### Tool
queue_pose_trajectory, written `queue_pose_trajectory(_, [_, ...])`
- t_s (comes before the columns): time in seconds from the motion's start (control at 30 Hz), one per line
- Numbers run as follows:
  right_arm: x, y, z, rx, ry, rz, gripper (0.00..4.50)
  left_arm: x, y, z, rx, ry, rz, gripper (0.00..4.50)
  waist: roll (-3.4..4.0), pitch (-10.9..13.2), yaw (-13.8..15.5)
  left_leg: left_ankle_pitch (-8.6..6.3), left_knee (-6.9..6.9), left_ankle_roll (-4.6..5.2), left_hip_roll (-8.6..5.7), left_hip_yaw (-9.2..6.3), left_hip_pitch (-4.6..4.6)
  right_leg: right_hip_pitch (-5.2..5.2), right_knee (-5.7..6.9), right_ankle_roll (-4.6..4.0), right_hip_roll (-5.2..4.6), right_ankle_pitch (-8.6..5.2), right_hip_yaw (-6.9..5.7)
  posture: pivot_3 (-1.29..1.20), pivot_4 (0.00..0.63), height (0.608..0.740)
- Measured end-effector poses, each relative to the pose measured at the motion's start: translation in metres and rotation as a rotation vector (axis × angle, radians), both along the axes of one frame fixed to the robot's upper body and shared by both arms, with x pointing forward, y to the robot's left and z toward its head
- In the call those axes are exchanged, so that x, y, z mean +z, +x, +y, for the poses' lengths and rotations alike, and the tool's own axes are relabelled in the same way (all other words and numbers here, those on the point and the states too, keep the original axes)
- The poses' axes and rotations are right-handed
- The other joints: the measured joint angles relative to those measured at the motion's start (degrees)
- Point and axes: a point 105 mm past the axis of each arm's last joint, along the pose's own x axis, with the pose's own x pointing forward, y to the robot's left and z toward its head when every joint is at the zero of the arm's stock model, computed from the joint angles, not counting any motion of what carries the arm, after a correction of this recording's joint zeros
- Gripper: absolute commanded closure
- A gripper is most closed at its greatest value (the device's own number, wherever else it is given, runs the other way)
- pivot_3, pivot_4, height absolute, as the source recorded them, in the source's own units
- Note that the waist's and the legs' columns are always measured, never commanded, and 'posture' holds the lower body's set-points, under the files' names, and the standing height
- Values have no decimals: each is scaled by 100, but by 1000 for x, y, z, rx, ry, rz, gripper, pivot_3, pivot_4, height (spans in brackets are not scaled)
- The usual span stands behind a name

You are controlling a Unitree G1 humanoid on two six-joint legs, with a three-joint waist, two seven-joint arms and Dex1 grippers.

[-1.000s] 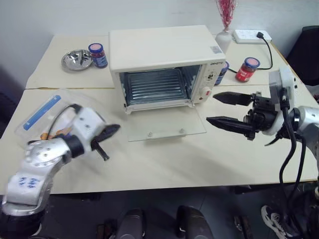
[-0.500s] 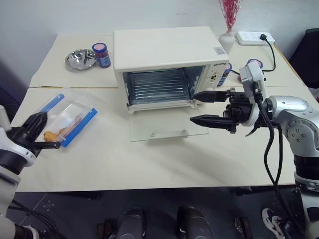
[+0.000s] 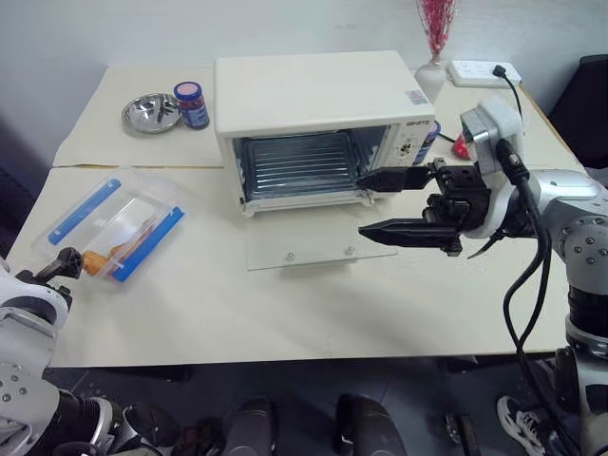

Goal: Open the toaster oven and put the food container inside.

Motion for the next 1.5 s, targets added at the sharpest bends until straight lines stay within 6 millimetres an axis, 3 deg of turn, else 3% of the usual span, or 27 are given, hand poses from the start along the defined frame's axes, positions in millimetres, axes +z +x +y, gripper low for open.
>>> queue_pose_trajectory(0.33, [0,2,5,-66,7,-23,0,-15,28,7,45,-172,66,33,-3,0,-1,0,-6,0,-1,4,-3,-8,0,0,-1,0,-1,0,150,740])
queue_pose_trajectory(0.83, [3,4,-1,-124,40,-27,0,-19,16,26,76,-109,145,4441,-5,1,-29,-2,-13,-4,3,13,-1,-15,0,0,0,0,2,0,150,740])
queue_pose_trajectory(1.1, [3,6,-4,-142,51,-19,0,-15,0,36,15,2,193,4475,-7,1,-69,-4,-16,-7,7,13,-3,-21,0,-1,0,0,2,0,150,740])
queue_pose_trajectory(1.2, [1,7,-7,-157,47,-12,0,-3,-2,34,-82,74,187,4475,-9,3,-70,-4,-15,-7,11,12,-4,-20,-1,-2,-1,-1,2,0,150,740])
queue_pose_trajectory(1.37, [1,8,-10,-169,48,-8,0,39,13,-8,-442,212,75,4475,-13,3,0,-4,-13,-4,16,5,-4,-16,-2,-1,-17,-1,6,0,150,740])
queue_pose_trajectory(1.5, [-3,10,-16,-193,49,14,0,52,22,-48,-713,220,27,4475,-13,3,-17,-4,-15,-4,18,6,-5,-18,-2,-2,-11,-1,4,0,150,740])
